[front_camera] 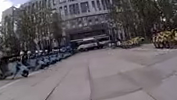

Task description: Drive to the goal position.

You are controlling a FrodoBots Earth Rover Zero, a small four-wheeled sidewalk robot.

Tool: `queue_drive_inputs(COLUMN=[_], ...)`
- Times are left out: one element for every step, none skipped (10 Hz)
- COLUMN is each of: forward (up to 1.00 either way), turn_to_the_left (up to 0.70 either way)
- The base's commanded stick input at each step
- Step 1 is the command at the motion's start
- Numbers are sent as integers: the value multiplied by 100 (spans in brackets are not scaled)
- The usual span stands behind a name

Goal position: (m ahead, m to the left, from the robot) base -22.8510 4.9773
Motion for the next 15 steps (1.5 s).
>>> queue_drive_inputs(forward=[70,70,70,70,70,70,70,70,70,70,70,70,70,70,70], turn_to_the_left=[35,35,35,35,35,35,35,35,35,35,35,35,35,35,35])
